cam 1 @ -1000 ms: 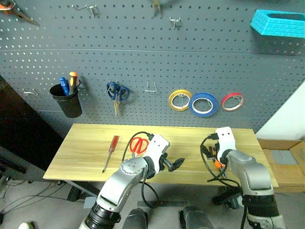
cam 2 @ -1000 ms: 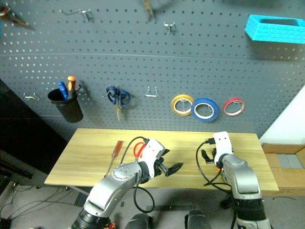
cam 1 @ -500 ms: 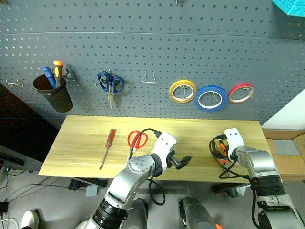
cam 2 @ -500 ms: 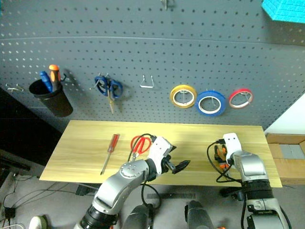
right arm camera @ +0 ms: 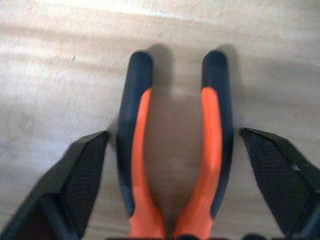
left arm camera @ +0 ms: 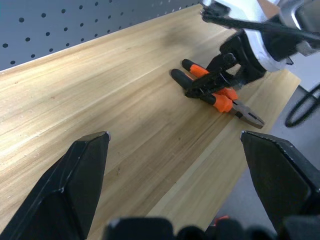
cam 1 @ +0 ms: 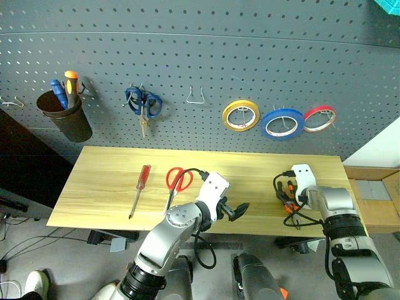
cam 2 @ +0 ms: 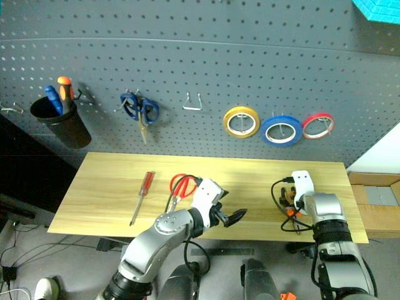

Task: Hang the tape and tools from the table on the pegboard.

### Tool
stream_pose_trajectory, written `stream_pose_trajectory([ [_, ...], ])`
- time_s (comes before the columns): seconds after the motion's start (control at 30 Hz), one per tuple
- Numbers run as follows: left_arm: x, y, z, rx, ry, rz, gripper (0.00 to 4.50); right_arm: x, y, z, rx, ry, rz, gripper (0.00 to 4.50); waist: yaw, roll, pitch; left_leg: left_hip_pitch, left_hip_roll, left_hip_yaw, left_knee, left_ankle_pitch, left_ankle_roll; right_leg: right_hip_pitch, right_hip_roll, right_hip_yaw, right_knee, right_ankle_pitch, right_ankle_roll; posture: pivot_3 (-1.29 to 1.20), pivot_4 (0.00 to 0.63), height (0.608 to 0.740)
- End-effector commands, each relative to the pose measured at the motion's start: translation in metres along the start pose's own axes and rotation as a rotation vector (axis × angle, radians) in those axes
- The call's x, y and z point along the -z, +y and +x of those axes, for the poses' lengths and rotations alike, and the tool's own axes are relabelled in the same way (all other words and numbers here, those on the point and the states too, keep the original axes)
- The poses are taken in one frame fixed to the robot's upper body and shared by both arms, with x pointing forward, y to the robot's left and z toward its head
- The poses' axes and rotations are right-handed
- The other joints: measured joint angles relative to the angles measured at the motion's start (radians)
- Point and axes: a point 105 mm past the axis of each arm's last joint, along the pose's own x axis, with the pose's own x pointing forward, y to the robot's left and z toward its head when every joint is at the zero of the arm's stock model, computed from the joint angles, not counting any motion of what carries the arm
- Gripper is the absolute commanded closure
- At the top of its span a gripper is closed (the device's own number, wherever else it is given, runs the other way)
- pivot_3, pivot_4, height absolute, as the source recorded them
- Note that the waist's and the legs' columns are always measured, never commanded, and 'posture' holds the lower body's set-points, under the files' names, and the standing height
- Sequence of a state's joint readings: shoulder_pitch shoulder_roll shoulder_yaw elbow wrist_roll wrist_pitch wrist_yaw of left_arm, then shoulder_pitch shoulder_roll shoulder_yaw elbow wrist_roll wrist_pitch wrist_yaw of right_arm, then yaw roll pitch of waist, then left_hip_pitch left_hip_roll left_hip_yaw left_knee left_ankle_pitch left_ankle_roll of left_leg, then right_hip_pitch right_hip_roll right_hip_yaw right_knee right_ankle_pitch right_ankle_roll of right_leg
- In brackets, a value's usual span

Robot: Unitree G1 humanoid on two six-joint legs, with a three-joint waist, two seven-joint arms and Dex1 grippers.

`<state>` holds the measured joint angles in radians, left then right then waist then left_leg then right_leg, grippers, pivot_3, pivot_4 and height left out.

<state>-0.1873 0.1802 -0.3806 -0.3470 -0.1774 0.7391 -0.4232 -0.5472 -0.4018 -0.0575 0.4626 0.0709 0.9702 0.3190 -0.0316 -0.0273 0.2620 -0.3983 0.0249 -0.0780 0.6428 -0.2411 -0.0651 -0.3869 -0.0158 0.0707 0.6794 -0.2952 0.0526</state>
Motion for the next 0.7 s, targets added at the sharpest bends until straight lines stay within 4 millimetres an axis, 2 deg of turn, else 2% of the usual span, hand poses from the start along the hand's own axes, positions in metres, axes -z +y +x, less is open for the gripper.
stream_pose_trajectory([
  [0.03,-0.012,-0.004,-0.002,0.012,-0.046,0.009,0.0,0.009,-0.007,0.004,0.016,0.034,0.021,1.61,0.0,0.0,0.0,0.0,0.0,0.0,0.0,0.0,0.0,0.0,0.0,0.0,0.0,0.0,0.0,0.07,0.287,0.74],
  [0.07,-0.012,-0.003,-0.001,0.013,-0.047,0.008,0.0,0.007,-0.007,0.004,0.017,0.028,0.022,1.74,0.0,0.0,0.0,0.0,0.0,0.0,0.0,0.0,0.0,0.0,0.0,0.0,0.0,0.0,0.0,0.08,0.278,0.74],
  [0.2,-0.013,-0.002,0.002,0.016,-0.052,0.008,0.0,0.006,-0.005,0.003,0.018,0.013,0.025,1.74,0.001,0.0,0.0,0.0,0.0,0.0,0.0,0.0,0.0,0.0,0.0,0.0,0.0,0.0,0.0,0.08,0.247,0.74],
  [0.33,-0.022,0.007,-0.002,-0.035,-0.102,0.037,0.0,-0.003,0.012,-0.008,-0.023,-0.091,-0.127,1.74,0.003,0.002,-0.002,-0.001,0.0,-0.001,-0.001,0.0,0.0,-0.001,-0.001,-0.001,0.0,0.0,0.0,0.08,0.209,0.74],
  [0.37,-0.024,0.011,-0.004,-0.062,-0.122,0.039,0.0,-0.005,0.02,-0.013,-0.043,-0.127,-0.18,1.74,0.004,0.002,-0.002,-0.001,0.0,-0.001,-0.001,0.0,-0.001,-0.001,-0.001,-0.001,0.0,0.0,0.0,0.08,0.203,0.74],
  [0.47,-0.028,0.022,-0.016,-0.143,-0.164,0.043,0.0,-0.007,0.06,-0.039,-0.186,-0.248,-0.312,1.74,0.003,0.006,-0.004,-0.002,0.0,-0.001,-0.003,0.0,-0.002,-0.003,-0.002,-0.001,-0.001,-0.001,0.001,0.09,0.178,0.74],
  [0.57,-0.025,0.027,-0.033,-0.196,-0.188,0.017,0.0,-0.012,0.104,-0.074,-0.33,-0.399,-0.406,1.74,0.002,0.009,-0.006,-0.003,0.0,0.0,-0.004,-0.002,-0.006,-0.004,-0.002,-0.001,-0.001,-0.002,0.002,0.1,0.157,0.74],
  [0.7,-0.023,0.026,-0.051,-0.236,-0.21,0.016,0.0,-0.045,0.145,-0.109,-0.412,-0.626,-0.375,1.74,0.005,0.009,-0.016,-0.003,0.0,-0.001,-0.003,-0.001,-0.008,-0.005,-0.002,-0.002,-0.001,-0.002,0.002,0.11,0.132,0.74],
])
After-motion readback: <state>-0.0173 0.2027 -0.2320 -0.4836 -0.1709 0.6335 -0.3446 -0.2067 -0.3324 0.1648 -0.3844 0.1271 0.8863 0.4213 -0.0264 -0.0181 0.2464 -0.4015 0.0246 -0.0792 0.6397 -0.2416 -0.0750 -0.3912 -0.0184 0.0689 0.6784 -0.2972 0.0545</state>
